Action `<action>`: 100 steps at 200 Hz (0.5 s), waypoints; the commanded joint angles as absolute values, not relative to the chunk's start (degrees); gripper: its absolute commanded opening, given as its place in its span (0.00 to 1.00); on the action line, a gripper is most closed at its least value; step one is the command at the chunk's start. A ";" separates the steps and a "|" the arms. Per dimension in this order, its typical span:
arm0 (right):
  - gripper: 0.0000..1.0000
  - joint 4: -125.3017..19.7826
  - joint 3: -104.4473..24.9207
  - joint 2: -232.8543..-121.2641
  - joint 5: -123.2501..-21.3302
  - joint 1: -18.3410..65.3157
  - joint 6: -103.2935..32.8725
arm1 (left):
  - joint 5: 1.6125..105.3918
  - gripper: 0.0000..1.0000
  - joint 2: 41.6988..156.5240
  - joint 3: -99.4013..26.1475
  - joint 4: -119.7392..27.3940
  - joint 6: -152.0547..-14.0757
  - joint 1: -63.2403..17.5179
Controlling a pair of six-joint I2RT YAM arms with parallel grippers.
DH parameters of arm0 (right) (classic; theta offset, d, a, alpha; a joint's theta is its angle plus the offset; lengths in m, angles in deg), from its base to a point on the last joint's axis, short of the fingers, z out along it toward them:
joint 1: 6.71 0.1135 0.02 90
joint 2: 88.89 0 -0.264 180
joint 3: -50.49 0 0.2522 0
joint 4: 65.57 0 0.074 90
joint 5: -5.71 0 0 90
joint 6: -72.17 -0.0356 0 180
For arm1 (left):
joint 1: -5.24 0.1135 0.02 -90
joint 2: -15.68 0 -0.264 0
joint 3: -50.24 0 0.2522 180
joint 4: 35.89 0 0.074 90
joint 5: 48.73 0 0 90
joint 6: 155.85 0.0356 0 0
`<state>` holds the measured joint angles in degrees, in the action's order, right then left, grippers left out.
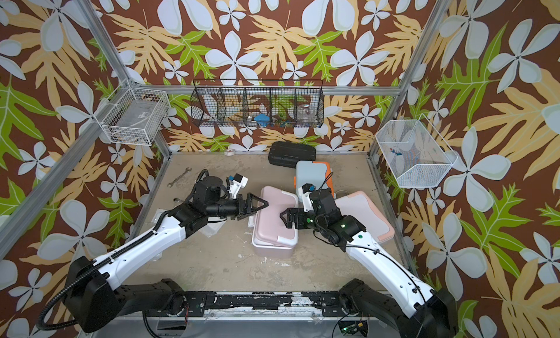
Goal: Open first aid kits and take out gauze
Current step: Open the lid of the first aid kit.
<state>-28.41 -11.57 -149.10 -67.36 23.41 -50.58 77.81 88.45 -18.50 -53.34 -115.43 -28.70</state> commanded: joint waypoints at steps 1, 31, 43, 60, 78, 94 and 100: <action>0.97 -30.61 -10.72 -148.27 -64.95 22.65 -50.29 | 78.85 0.93 89.13 -19.86 -51.24 -116.70 -29.36; 0.98 -30.52 -10.08 -145.90 -63.27 19.67 -50.52 | 78.02 0.93 89.75 -22.48 -51.54 -117.30 -30.66; 0.99 -30.47 -9.86 -144.51 -62.40 17.73 -50.53 | 77.62 0.93 89.92 -23.39 -51.69 -117.68 -30.95; 0.99 -30.37 -9.59 -142.66 -60.58 15.02 -50.64 | 77.14 0.93 90.57 -24.81 -51.68 -118.04 -31.44; 0.99 -30.28 -9.33 -140.87 -58.79 12.53 -50.83 | 76.79 0.93 91.67 -26.56 -51.68 -118.34 -32.41; 0.99 -30.18 -9.09 -139.36 -56.90 10.40 -51.16 | 76.42 0.93 92.58 -28.42 -51.74 -118.45 -33.57; 0.99 -30.27 -8.98 -138.86 -56.06 9.43 -51.32 | 76.26 0.93 92.99 -29.11 -51.77 -118.58 -34.00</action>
